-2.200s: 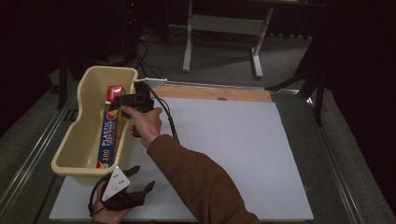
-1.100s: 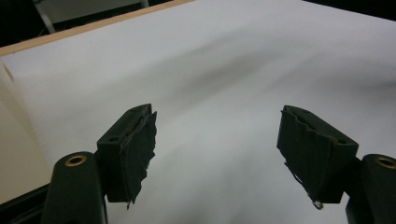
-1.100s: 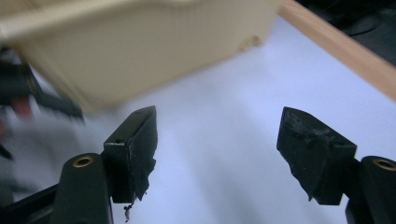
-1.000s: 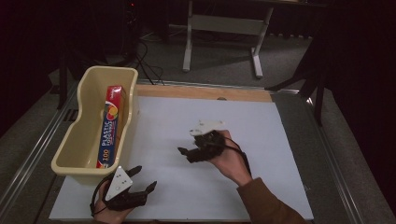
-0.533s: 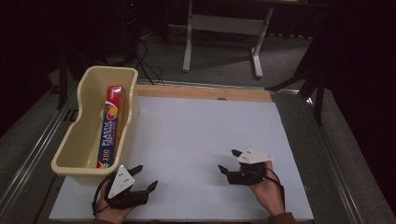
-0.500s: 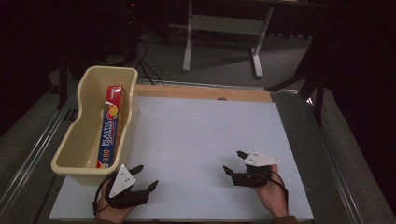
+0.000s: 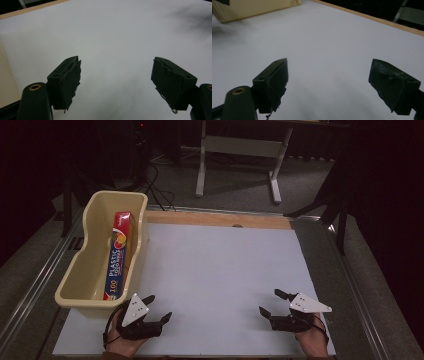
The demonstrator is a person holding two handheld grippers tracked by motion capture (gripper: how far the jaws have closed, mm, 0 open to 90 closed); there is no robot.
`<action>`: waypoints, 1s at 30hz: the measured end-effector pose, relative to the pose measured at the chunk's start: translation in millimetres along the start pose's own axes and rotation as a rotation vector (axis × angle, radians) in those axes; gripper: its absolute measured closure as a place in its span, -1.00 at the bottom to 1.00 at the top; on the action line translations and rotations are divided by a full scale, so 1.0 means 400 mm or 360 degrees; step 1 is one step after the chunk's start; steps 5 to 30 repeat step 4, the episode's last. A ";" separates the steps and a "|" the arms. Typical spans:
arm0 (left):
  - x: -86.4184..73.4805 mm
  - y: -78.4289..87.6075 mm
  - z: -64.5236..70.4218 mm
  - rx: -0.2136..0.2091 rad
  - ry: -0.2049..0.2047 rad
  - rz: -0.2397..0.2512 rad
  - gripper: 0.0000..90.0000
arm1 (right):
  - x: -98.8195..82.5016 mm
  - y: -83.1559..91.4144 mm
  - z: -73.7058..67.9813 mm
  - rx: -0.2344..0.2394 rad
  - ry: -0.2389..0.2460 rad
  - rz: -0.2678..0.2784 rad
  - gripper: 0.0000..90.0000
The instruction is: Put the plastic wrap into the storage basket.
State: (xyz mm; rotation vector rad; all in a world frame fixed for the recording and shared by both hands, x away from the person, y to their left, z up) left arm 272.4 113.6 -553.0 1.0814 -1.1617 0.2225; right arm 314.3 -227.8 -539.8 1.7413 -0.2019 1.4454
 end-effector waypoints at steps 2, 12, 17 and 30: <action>-0.002 -0.002 0.002 -0.0003 -0.0003 -0.0009 -0.48 | 0.001 -0.002 -0.003 0.0014 0.0018 0.0008 -0.65; -0.002 -0.003 0.003 -0.0003 -0.0002 -0.0010 -0.48 | -0.004 -0.008 -0.003 0.0017 0.0021 -0.0011 -0.65; -0.002 -0.003 0.003 -0.0003 -0.0002 -0.0010 -0.48 | -0.004 -0.008 -0.003 0.0017 0.0021 -0.0011 -0.65; -0.002 -0.003 0.003 -0.0003 -0.0002 -0.0010 -0.48 | -0.004 -0.008 -0.003 0.0017 0.0021 -0.0011 -0.65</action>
Point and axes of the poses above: each handheld gripper's, and its own axes: y roughly backward along the jaws, x roughly out of its top, z roughly to its right, the point moved 10 cm from there along -y, roughly forward along the jaws, and after that the axes turned 5 degrees about -z, right-handed, at the moved point
